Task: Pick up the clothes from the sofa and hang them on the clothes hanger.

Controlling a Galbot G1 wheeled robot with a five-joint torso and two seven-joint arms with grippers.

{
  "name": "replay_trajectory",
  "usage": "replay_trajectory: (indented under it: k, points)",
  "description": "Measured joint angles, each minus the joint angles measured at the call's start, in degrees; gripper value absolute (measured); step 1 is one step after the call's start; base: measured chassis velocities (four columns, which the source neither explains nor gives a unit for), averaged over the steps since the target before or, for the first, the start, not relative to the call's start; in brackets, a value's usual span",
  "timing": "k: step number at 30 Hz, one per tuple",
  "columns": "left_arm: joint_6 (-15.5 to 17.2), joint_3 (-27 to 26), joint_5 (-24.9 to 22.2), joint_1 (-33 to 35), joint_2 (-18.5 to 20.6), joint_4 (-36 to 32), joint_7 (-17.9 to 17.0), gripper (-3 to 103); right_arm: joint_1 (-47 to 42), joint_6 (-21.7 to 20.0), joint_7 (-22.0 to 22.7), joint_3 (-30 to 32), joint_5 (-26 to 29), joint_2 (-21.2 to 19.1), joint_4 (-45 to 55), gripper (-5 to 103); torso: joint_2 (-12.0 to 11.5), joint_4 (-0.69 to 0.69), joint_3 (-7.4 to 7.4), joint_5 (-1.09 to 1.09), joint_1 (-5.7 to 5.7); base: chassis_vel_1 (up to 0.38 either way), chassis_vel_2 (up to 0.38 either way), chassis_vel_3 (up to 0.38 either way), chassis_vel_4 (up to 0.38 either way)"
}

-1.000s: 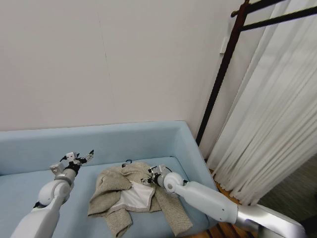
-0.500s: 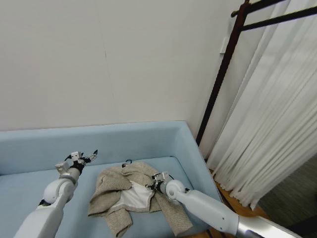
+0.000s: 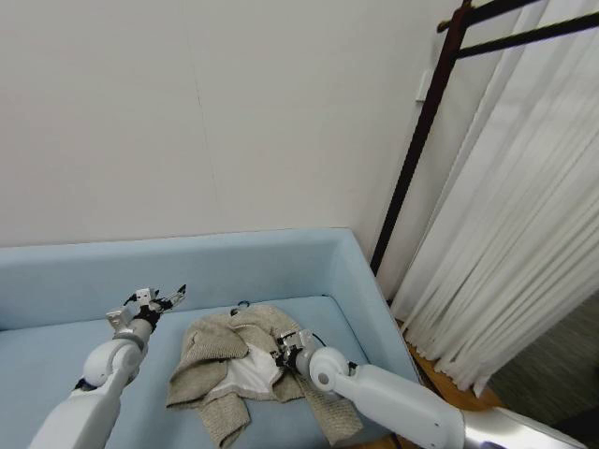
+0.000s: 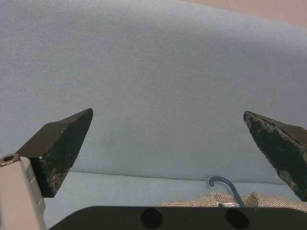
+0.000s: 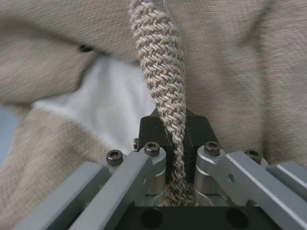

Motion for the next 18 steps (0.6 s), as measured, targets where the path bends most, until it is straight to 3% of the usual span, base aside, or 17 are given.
replay_trajectory:
  k: [2, 6, 12, 15, 17, 18]
  points:
    - [-0.11, 0.1, 0.15, 0.1, -0.03, 0.0, 0.01, 100, -0.15, 0.06, 0.08, -0.68, -0.7, 0.13, 0.6, 4, 0.0, 0.0, 0.0, 0.0, 0.0, 0.0, 0.0, 0.0, 0.0]
    - [-0.57, 0.73, 1.15, 0.54, -0.07, 0.0, 0.03, 100, -1.42, 1.14, 0.38, -5.9, -4.44, 4.49, 0.93, 4, 0.0, 0.02, 0.0, 0.0, 0.0, 0.0, 0.0, 0.0, 0.0]
    - [-0.63, 1.16, 1.38, 0.47, -0.05, -0.13, -0.01, 100, -1.5, 1.47, 2.07, -9.4, -4.59, 8.86, -1.73, 1, 0.0, 0.02, 0.0, 0.0, 0.0, 0.0, 0.0, 0.0, 0.0]
    - [-0.71, 0.94, 1.4, 0.23, 0.24, -0.15, -0.03, 100, -0.69, 1.07, 5.7, -8.2, -0.44, 9.72, -1.25, 10, 0.0, 0.0, 0.0, 0.0, 0.0, 0.0, 0.0, 0.0, 0.0]
    - [-0.74, 0.48, 1.39, 0.09, 0.4, 0.03, -0.02, 100, 0.13, 0.62, 6.48, -7.59, 1.87, 9.21, -0.21, 10, 0.0, 0.0, 0.0, 0.0, 0.0, 0.0, 0.0, 0.0, 0.0]
    - [-0.77, -0.78, 1.22, -0.15, 0.64, 0.42, -0.06, 100, 1.62, -0.17, 7.0, -6.51, 5.57, 7.52, 2.14, 21, 0.0, 0.01, 0.0, 0.0, 0.0, 0.0, 0.0, 0.0, 0.0]
